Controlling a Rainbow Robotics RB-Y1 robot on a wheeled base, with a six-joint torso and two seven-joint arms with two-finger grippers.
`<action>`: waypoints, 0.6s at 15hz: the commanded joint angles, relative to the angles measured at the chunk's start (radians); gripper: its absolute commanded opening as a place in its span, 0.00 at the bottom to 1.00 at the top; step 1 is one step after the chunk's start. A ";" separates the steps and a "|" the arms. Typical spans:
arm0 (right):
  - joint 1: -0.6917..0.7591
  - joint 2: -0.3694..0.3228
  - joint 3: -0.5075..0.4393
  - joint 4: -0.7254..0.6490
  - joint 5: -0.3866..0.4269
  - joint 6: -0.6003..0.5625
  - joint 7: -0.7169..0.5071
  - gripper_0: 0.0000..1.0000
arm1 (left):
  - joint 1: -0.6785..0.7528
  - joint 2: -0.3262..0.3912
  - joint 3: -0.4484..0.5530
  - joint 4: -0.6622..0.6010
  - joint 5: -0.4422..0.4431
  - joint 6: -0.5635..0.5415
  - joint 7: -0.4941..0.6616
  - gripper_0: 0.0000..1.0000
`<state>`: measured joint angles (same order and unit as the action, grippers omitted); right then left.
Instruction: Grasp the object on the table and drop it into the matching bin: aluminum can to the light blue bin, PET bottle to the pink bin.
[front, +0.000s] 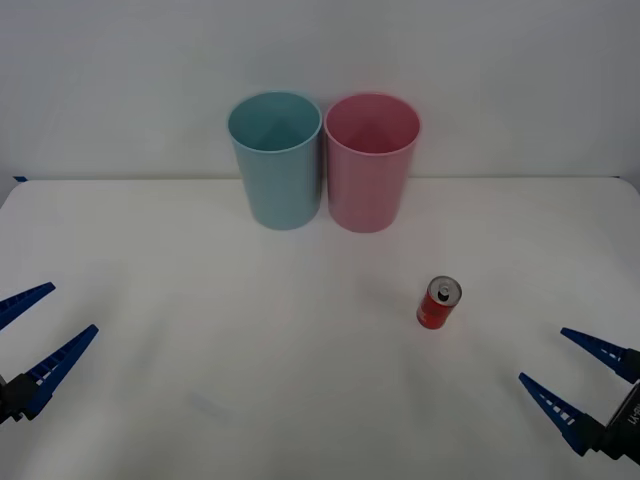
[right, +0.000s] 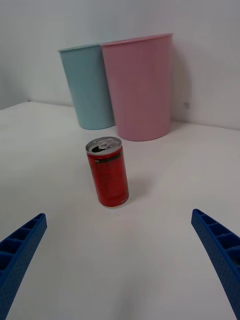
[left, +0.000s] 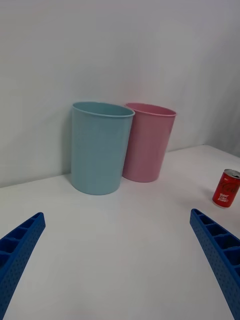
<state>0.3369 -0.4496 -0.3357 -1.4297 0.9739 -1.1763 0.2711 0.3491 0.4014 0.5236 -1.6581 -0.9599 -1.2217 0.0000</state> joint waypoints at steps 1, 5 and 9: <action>-0.006 0.000 0.061 0.000 0.000 0.060 0.019 1.00 | 0.000 0.000 0.000 0.000 0.000 0.000 0.000 1.00; -0.022 0.020 0.138 0.000 0.003 0.150 0.045 1.00 | 0.000 0.000 0.000 0.000 0.000 0.000 0.000 1.00; -0.053 0.084 0.150 0.000 0.068 0.188 0.056 1.00 | 0.000 0.000 0.000 0.000 0.000 0.000 0.000 1.00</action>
<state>0.2898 -0.3798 -0.1865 -1.4296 1.0274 -0.9938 0.3245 0.3491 0.4014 0.5236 -1.6581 -0.9599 -1.2217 0.0000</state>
